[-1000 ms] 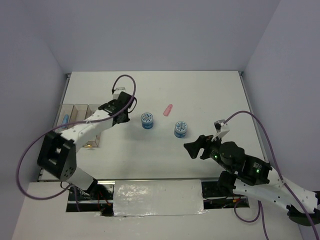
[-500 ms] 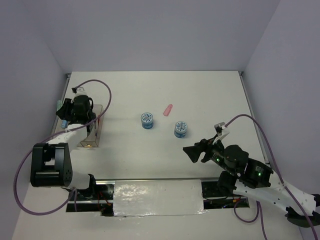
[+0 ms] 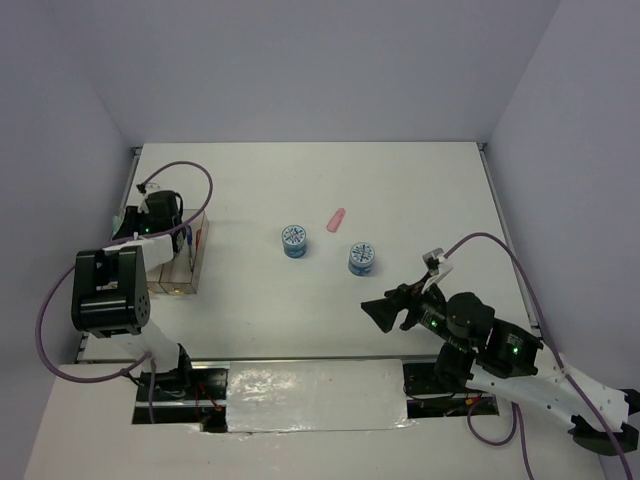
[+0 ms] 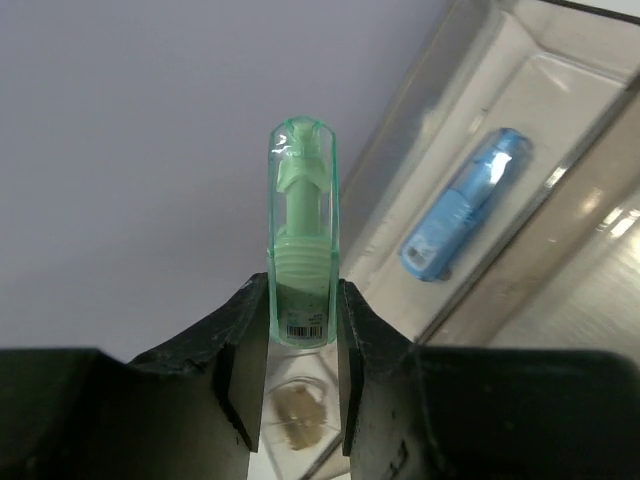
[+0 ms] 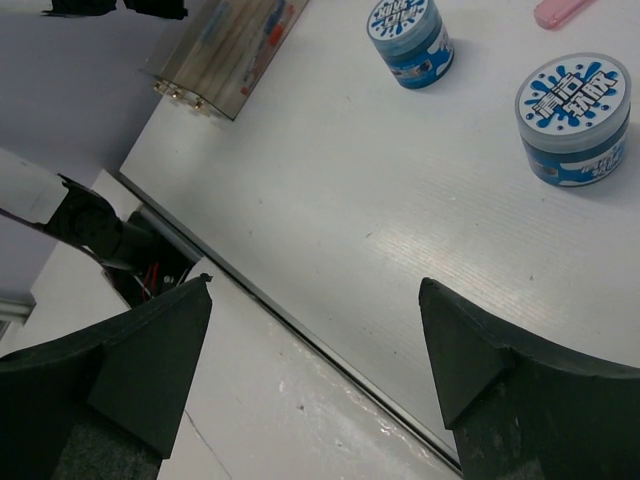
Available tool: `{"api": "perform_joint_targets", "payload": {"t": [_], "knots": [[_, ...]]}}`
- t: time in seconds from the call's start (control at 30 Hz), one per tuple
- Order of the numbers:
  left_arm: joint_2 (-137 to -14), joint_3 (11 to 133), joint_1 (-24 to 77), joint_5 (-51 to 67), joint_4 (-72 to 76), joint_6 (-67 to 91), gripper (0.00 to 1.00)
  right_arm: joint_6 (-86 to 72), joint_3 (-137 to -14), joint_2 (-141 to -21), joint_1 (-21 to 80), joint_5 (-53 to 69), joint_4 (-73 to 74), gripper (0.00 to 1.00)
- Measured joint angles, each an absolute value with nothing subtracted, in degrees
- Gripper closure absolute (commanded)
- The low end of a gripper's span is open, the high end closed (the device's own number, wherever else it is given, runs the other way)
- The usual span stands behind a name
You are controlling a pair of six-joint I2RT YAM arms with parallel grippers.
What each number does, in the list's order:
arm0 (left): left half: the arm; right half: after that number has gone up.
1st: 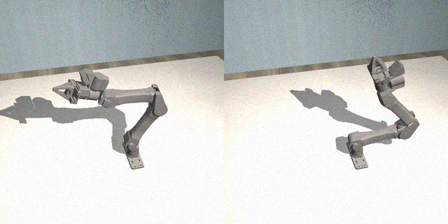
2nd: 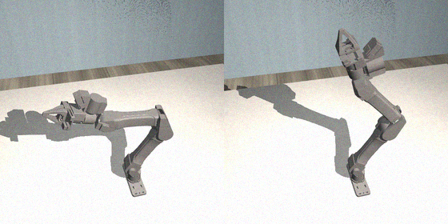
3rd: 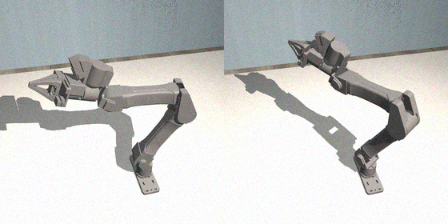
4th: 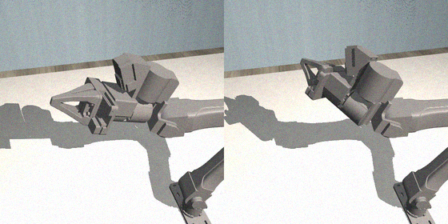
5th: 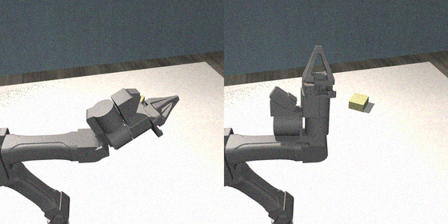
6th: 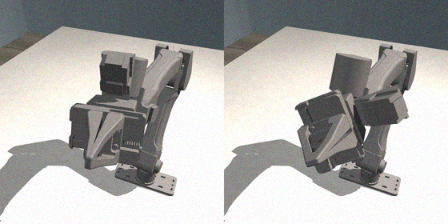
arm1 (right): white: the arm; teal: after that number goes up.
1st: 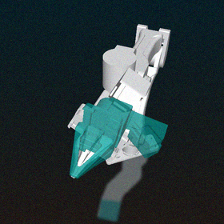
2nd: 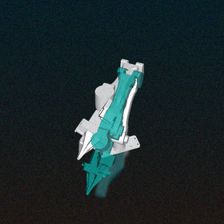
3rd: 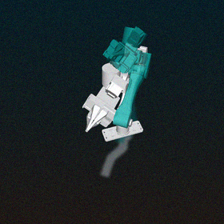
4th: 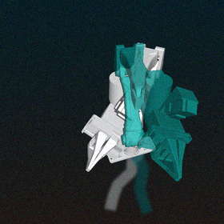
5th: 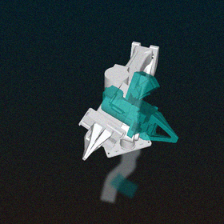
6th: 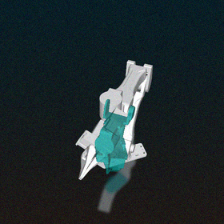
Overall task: Sort the stationery into containers
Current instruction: Place the stationery in the storage box, then pick up the stationery from the center of the board.
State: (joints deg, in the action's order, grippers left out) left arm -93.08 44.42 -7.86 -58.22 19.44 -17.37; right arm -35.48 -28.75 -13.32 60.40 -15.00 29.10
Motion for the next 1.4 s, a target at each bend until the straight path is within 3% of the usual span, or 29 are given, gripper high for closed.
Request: {"api": "perform_joint_targets", "payload": {"t": [0.03,0.1,0.13,0.37,0.6,0.83,0.97,1.07,1.2,1.4], "knots": [[-93.54,44.71,-7.90,-57.54,18.50,-16.27,0.57,-35.44,-28.82,-13.72,60.40,-14.79,29.06,0.07],[-93.91,45.17,-7.99,-56.07,16.34,-14.96,0.03,-35.29,-28.88,-14.63,60.40,-14.48,28.62,0.04],[-93.97,45.34,-8.03,-55.46,15.62,-14.52,0.01,-35.24,-28.95,-15.11,60.40,-14.39,28.42,0.03],[-92.14,47.27,-8.54,-53.58,13.37,-11.79,0.01,-34.65,-30.98,-18.50,60.40,-14.11,27.55,0.00],[-81.54,52.62,-7.84,-51.00,3.79,-3.86,0.01,-33.71,-32.82,-23.68,60.40,-16.40,26.48,0.00],[-63.92,68.82,-4.62,-20.03,-13.37,16.32,0.01,-32.69,-41.76,-40.49,57.82,-24.16,27.94,0.00],[-52.05,62.81,-4.67,-6.39,-16.64,21.80,0.01,-33.28,-48.47,-52.77,52.18,-24.69,26.00,0.00],[-48.90,56.14,-2.59,-0.01,-18.65,24.36,0.01,-35.22,-48.16,-54.92,51.46,-25.58,25.30,0.00],[-51.83,52.18,5.63,1.87,-24.21,26.20,0.01,-36.60,-48.03,-54.30,50.06,-26.04,24.25,0.01],[-44.56,50.98,7.01,2.61,-27.44,26.79,0.01,-36.27,-64.01,-73.87,41.34,-23.77,25.12,0.03]]}}
